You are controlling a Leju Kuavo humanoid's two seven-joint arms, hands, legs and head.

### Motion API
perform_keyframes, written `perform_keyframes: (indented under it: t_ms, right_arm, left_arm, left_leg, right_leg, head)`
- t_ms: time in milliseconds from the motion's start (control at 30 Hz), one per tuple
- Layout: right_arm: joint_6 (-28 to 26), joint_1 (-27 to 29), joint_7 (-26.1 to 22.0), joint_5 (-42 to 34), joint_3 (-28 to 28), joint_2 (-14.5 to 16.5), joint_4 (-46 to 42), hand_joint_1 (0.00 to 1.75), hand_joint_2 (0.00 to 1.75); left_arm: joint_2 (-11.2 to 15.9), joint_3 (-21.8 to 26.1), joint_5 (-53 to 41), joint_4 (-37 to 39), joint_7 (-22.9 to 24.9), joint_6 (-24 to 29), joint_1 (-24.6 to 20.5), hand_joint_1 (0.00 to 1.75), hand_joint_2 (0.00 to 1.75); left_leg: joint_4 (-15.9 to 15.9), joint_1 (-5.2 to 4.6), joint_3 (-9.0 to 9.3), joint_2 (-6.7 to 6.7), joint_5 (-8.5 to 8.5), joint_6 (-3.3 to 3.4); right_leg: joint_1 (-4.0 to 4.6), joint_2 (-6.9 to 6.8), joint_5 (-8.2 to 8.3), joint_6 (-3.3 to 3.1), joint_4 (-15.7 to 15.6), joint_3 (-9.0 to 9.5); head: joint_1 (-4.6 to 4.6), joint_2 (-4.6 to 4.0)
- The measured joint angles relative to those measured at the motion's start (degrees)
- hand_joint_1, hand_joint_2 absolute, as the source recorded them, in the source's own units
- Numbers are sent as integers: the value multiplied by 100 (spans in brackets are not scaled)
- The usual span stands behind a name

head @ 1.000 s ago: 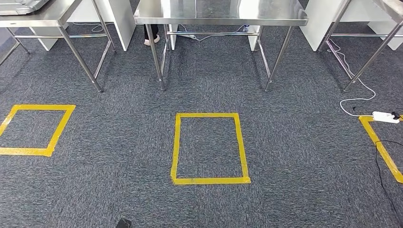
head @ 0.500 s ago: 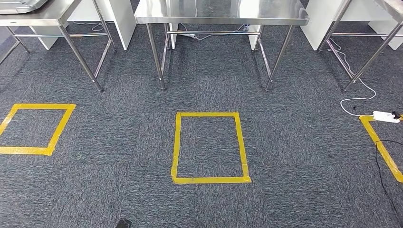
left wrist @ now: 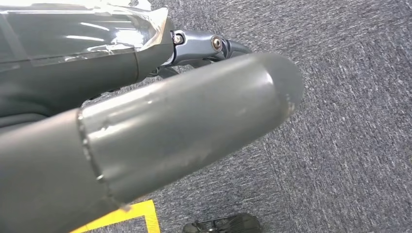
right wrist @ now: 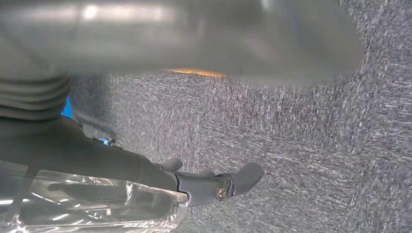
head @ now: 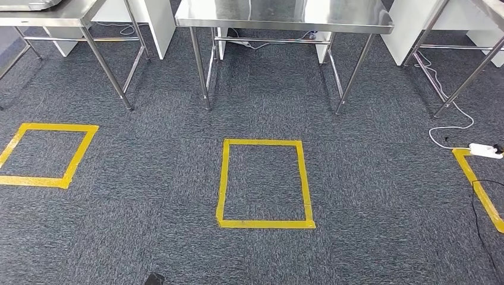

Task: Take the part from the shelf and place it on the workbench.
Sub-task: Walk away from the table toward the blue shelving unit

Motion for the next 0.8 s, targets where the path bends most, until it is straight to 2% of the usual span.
perform_keyframes:
  t_ms: [67, 100, 167, 200, 267, 300, 367, 433, 467, 500, 533, 600, 667, 767, 800]
  right_arm:
    - [4, -2, 0, 4, 12, -13, 1, 0, 0]
    - [9, -4, 0, 6, 16, -16, 1, 0, 0]
    - [16, -8, 0, 7, 22, -14, 2, 0, 0]
    - [17, -8, 0, 9, 25, -14, 1, 0, 0]
    - [16, -12, 1, 18, 37, -9, 1, 0, 0]
    - [15, -13, 2, 24, 45, -9, 1, 0, 0]
    - [15, -10, 2, 29, 58, -9, 0, 0, 0]
    - [15, -3, 3, 32, 63, -10, 0, 0, 0]
    - [15, -2, 3, 34, 65, -10, 0, 0, 0]
    - [15, -1, 4, 36, 68, -10, 0, 0, 0]
    - [16, -2, 4, 38, 73, -8, 0, 0, 0]
    - [17, -9, 4, 41, 87, -5, 0, 0, 0]
    - [17, -17, 5, 43, 107, -5, 0, 0, 0]
    - [16, -24, 16, 47, 125, -8, 0, 0, 0]
    - [15, -28, 20, 52, 128, -10, 0, 0, 0]
  left_arm:
    - [-2, 1, 2, -1, 1, -1, -1, 0, 0]
    - [-2, 1, 4, -1, 2, -1, -2, 0, 0]
    - [-1, 2, 8, -2, 6, 0, -3, 0, 0]
    - [-1, 2, 9, -1, 9, 1, -1, 0, 0]
    - [4, 2, 11, 0, 13, 2, 7, 0, 0]
    - [5, 2, 14, 0, 15, 3, 11, 0, 0]
    - [6, 2, 17, 0, 18, 3, 13, 0, 0]
    - [5, 2, 17, 0, 19, 3, 17, 0, 0]
    - [5, 2, 19, 0, 20, 3, 22, 0, 0]
    - [6, 3, 21, 0, 20, 3, 27, 0, 0]
    - [8, 3, 24, 0, 20, 4, 30, 0, 0]
    - [11, 3, 28, -1, 20, 5, 25, 0, 0]
    - [11, 2, 28, -1, 20, 7, 12, 0, 0]
    - [5, 2, 28, 0, 20, 6, 12, 0, 0]
    - [1, 2, 27, 0, 21, 6, 13, 0, 0]
  left_leg:
    - [21, 14, -6, -62, 8, -45]
    - [44, 10, -15, -92, 3, -79]
    - [79, -4, -37, -136, -8, -148]
    - [83, -7, -46, -150, -6, -177]
    - [113, 15, -76, -147, -18, -232]
    - [205, 28, -119, -117, -91, -266]
    - [738, 57, -347, -36, -445, -340]
    - [1506, 88, -689, 7, -824, -399]
    - [1716, 103, -782, 18, -880, -415]
    - [1713, 116, -767, 31, -824, -424]
    - [1494, 127, -643, 48, -679, -425]
    - [675, 128, -195, 178, -327, -404]
    - [156, 98, 61, 268, -176, -352]
    - [67, 63, 65, 184, -143, -238]
    - [29, 66, 79, 152, -114, -189]
  right_leg:
    - [-23, 37, 280, 83, -738, 405]
    - [-24, 65, 401, 91, -1106, 591]
    - [-3, 100, 502, 30, -1443, 737]
    - [14, 86, 519, -9, -1453, 742]
    - [-9, 50, 553, -96, -1451, 750]
    - [-26, 32, 572, -139, -1455, 761]
    - [-40, -14, 594, -195, -1461, 744]
    - [-31, -71, 599, -214, -1458, 717]
    - [-28, -102, 601, -218, -1457, 707]
    - [-27, -134, 603, -221, -1456, 703]
    - [-28, -161, 603, -220, -1456, 706]
    - [-18, -214, 599, -212, -1455, 723]
    - [14, -262, 594, -177, -1454, 726]
    - [40, -330, 594, -69, -1470, 721]
    - [42, -303, 547, -45, -1412, 698]
  head:
    - [1, 0]
    - [6, 0]
    - [8, 0]
    - [5, 0]
    - [0, 0]
    - [-6, 0]
    - [-22, 0]
    - [-33, 0]
    - [-33, 0]
    - [-33, 0]
    - [-33, 0]
    - [-33, 0]
    - [-27, 0]
    - [-24, 0]
    - [-19, 0]
